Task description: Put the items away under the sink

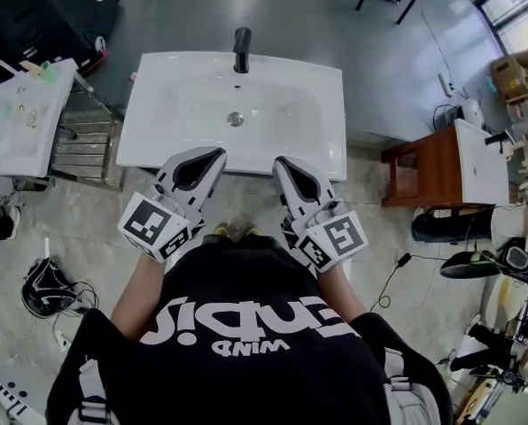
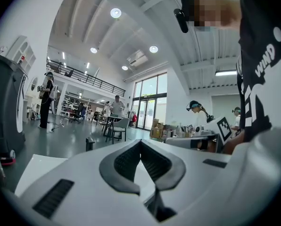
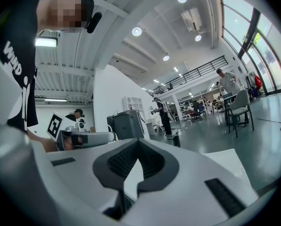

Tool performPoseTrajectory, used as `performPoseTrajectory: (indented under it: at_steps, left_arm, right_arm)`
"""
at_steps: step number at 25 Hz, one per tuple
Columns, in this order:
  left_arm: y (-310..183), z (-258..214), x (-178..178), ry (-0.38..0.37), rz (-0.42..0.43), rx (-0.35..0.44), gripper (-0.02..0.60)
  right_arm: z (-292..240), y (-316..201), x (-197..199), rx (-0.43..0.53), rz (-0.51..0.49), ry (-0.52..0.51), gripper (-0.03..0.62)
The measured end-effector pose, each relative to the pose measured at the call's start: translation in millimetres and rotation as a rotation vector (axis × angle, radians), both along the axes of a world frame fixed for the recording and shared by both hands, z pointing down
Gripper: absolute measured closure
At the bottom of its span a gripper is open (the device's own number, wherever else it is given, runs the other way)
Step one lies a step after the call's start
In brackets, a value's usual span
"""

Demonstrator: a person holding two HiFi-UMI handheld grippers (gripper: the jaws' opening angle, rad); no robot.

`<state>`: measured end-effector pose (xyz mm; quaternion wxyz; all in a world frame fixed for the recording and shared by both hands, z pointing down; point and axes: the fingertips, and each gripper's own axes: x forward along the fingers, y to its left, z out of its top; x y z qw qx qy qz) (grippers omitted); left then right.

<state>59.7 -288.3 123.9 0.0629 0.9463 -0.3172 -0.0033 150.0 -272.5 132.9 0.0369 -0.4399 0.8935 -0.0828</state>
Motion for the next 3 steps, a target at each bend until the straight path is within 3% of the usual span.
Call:
performPoseTrajectory:
  at_steps: [3]
  left_arm:
    - [1.1,2.3,-0.7,-0.003,0.008,0.001,0.561]
  right_arm:
    - [1.4,-0.2,0.0,0.001,0.004,0.0,0.576]
